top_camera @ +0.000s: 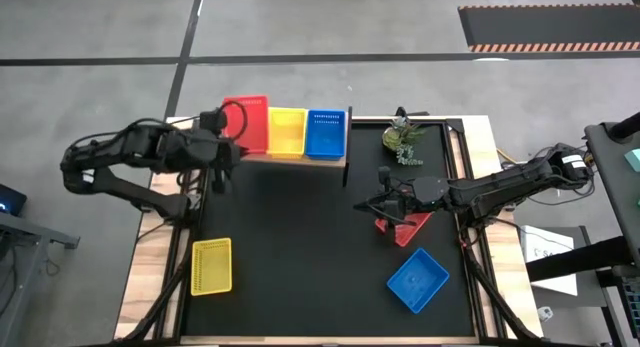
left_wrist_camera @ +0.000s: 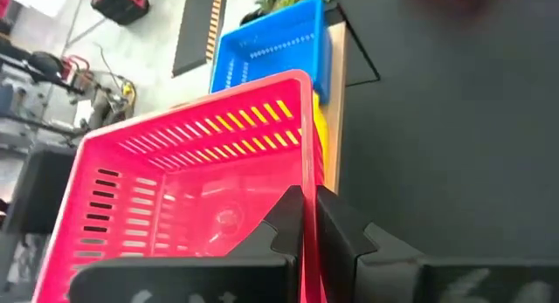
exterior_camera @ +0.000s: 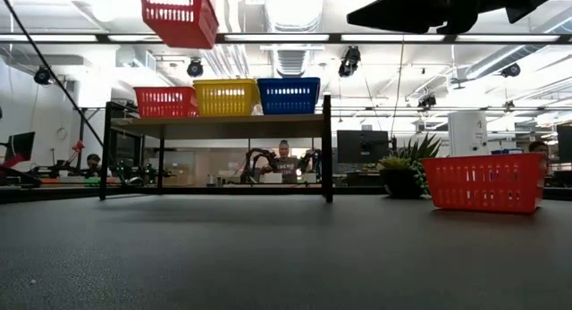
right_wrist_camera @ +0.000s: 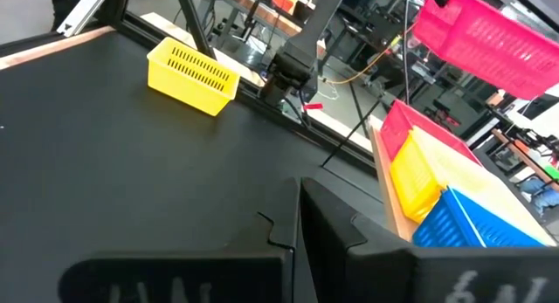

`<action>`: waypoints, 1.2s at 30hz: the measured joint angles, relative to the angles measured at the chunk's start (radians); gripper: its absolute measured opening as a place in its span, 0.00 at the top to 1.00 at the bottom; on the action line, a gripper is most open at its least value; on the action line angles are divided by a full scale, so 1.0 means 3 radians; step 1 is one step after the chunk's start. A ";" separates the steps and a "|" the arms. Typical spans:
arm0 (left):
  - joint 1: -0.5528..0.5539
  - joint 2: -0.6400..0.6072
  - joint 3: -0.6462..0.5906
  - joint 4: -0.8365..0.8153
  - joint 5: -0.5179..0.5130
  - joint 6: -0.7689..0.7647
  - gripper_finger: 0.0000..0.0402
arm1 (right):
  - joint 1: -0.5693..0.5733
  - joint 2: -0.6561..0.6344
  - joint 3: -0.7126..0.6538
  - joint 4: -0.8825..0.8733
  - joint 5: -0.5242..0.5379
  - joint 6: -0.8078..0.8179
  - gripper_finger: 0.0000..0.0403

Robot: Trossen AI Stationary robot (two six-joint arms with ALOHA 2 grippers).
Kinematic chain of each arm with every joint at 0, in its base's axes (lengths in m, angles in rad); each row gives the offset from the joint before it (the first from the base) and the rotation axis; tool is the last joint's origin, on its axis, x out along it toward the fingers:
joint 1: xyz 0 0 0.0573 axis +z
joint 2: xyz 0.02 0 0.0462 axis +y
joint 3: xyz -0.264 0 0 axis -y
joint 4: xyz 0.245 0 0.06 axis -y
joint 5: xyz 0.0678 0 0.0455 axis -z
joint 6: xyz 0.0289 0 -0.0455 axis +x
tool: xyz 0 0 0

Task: Stack baskets on shelf by color
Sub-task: Stack the left red bin on top of the red bin on the shelf

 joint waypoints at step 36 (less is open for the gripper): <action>0.1558 0.0257 -0.0546 0.0214 0.1027 0.0928 1.00 | 0.0000 0.0000 0.0000 -0.0023 -0.0001 -0.0025 0.98</action>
